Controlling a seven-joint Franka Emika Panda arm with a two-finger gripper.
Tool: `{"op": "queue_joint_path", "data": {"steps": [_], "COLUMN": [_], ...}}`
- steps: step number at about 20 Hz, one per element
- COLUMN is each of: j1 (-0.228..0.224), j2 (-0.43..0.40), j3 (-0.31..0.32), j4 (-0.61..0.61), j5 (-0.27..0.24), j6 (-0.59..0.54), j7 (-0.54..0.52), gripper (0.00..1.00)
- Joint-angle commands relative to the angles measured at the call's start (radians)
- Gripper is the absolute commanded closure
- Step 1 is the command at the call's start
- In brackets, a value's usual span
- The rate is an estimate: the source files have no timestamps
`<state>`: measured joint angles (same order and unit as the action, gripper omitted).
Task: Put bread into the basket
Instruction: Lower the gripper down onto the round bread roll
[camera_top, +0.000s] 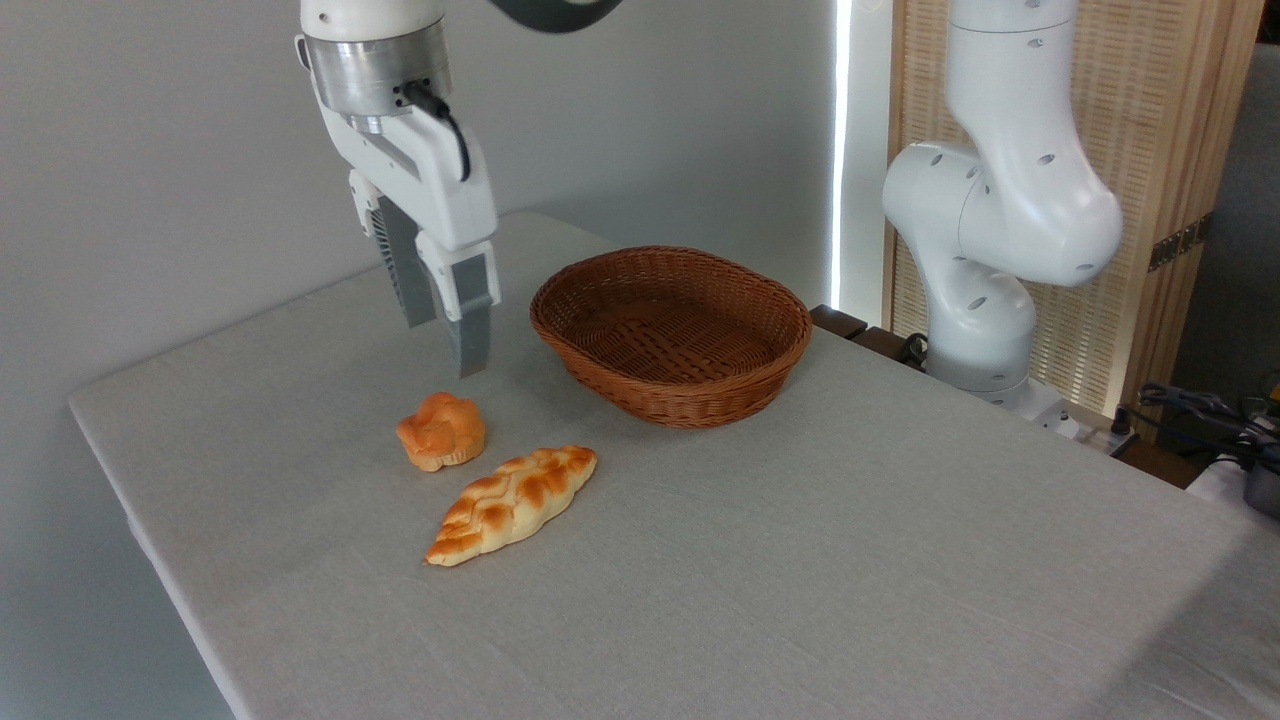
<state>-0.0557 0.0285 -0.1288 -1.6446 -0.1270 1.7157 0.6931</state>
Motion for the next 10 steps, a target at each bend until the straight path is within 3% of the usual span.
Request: {"op": "queue_joint_path", "data": {"steps": [1,4,10], "j1": [-0.003,-0.012,-0.035], "j2": [-0.006,0.008,0.04], "j3": [-0.07,-0.107,-0.169], "j4": [-0.09,-0.142,-0.257], "j5": [-0.055,-0.098,-0.094], "j6": [0.134,0.217,0.378], "j7": [-0.012,-0.014,-0.015], "gripper": [0.0,0.0,0.0]}}
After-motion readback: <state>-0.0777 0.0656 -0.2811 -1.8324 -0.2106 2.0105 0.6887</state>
